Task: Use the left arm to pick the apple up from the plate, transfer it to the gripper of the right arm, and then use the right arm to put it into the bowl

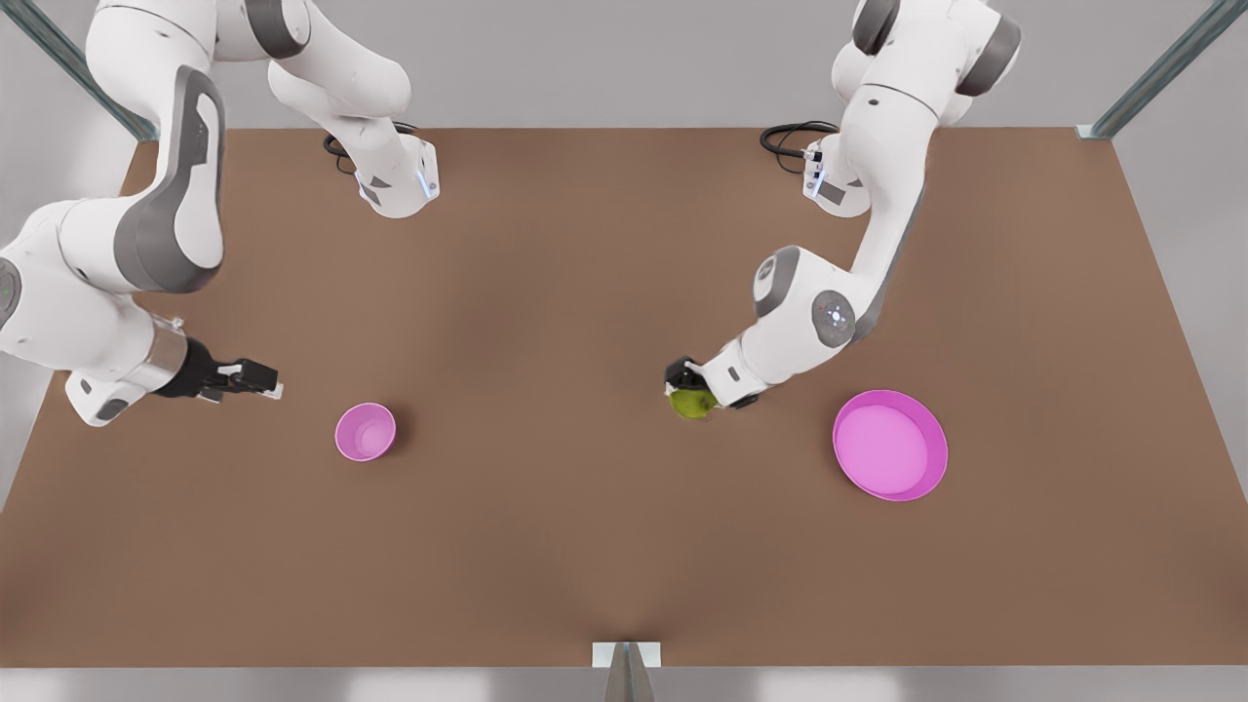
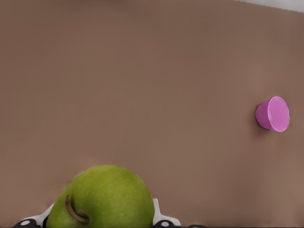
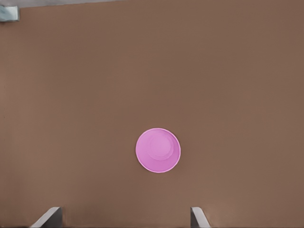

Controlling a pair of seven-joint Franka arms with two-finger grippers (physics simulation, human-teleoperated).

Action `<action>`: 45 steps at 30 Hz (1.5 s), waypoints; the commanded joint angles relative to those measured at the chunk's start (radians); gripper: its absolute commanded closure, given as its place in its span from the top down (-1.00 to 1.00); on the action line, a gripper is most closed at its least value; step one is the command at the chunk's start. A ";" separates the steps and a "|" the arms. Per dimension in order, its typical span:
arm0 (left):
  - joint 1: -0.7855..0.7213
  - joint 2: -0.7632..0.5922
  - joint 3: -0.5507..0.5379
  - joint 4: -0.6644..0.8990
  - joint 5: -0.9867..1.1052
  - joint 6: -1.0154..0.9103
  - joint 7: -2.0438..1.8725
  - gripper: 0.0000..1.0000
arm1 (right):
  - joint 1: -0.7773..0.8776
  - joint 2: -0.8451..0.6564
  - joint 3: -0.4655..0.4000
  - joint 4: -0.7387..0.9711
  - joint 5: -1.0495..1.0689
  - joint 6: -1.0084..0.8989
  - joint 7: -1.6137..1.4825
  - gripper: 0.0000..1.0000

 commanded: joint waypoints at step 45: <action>0.066 0.672 -0.479 0.642 -0.915 0.130 2.338 0.61 | 0.013 0.146 0.310 -0.510 1.362 0.645 -1.073 1.00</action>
